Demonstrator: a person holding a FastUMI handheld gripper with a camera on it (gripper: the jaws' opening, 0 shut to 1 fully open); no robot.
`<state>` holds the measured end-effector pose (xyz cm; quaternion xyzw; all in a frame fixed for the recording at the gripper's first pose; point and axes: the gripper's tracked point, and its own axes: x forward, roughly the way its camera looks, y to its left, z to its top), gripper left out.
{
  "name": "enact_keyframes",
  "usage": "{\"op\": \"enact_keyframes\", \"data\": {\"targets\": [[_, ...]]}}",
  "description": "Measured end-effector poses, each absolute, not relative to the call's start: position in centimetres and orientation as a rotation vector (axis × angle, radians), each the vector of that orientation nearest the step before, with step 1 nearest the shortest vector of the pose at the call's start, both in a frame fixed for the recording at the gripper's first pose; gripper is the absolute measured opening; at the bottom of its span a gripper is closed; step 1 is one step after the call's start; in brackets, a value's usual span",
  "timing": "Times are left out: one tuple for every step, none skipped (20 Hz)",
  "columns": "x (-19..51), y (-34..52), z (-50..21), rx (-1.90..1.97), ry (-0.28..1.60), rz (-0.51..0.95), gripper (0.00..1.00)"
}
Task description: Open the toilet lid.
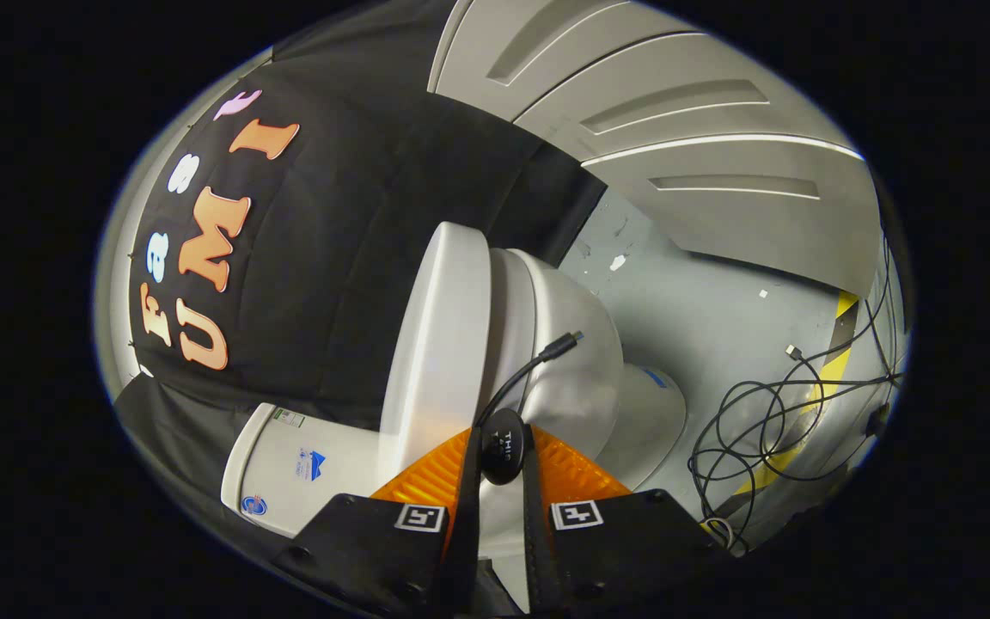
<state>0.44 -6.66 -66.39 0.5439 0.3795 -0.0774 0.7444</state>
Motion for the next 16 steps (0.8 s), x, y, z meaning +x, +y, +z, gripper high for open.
{"op": "enact_keyframes", "data": {"targets": [[0.47,-6.74,-66.33,1.198,0.826,-0.184,0.31],[0.55,-6.83,-65.97,1.209,0.817,-0.204,0.31],[0.48,-6.93,-66.07,1.214,0.825,-0.206,0.24],[0.47,-6.81,-66.09,1.209,0.824,-0.221,0.19],[0.40,-6.70,-66.13,1.201,0.835,-0.222,0.19],[0.50,-6.72,-66.09,1.202,0.834,-0.227,0.19],[0.47,-6.73,-66.07,1.203,0.835,-0.226,0.19],[0.55,-6.78,-66.09,1.215,0.837,-0.226,0.19],[0.47,-6.70,-66.04,1.224,0.843,-0.222,0.19],[0.67,-6.69,-65.67,1.236,0.832,-0.201,0.19],[0.96,-6.91,-65.56,1.237,0.815,-0.203,0.19],[0.94,-6.69,-65.71,1.235,0.804,-0.188,0.08],[0.92,-6.64,-65.80,1.239,0.785,-0.181,0.08],[1.07,-6.73,-65.74,1.243,0.773,-0.180,0.08],[0.98,-6.88,-65.49,1.229,0.764,-0.180,0.08],[1.12,-6.99,-65.34,1.189,0.760,-0.175,0.08]]}}
